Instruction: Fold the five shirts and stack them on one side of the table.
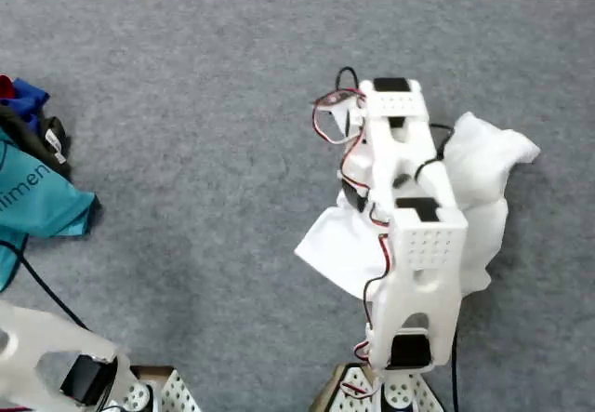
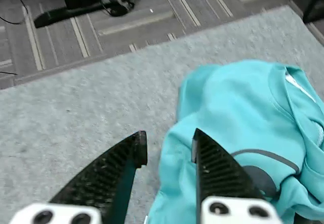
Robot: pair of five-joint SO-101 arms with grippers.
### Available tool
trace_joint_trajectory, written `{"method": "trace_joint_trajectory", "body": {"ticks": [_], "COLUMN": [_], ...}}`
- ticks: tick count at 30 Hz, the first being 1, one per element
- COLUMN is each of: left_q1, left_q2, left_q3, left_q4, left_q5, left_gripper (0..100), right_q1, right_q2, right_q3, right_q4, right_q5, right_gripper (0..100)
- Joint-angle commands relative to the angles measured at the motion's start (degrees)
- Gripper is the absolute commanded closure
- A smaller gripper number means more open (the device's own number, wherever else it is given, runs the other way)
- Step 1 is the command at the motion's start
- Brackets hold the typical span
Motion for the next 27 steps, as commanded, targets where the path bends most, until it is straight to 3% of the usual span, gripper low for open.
{"method": "trace_joint_trajectory", "body": {"ticks": [1,10,14,19,27], "left_q1": [-1.6,-6.8,-9.2,-12.9,-16.0], "left_q2": [-3.5,-3.5,-3.5,-3.6,-5.8], "left_q3": [-1.8,-1.8,-1.8,-2.4,-1.8], "left_q4": [0.6,0.6,0.6,0.6,0.6], "left_q5": [-0.2,-0.1,-0.2,-0.2,-0.2], "left_gripper": [86,86,86,86,86], "right_q1": [-4.1,-17.5,-24.0,-31.5,-45.8], "right_q2": [-0.7,-17.6,-23.6,-24.9,-24.9], "right_q3": [-9.5,-17.3,-25.2,-37.8,-57.7], "right_q4": [4.5,4.4,4.1,4.1,-0.2], "right_q5": [1.9,1.3,-2.3,-6.2,-6.4], "right_gripper": [99.5,99.5,99.5,99.5,99.5]}}
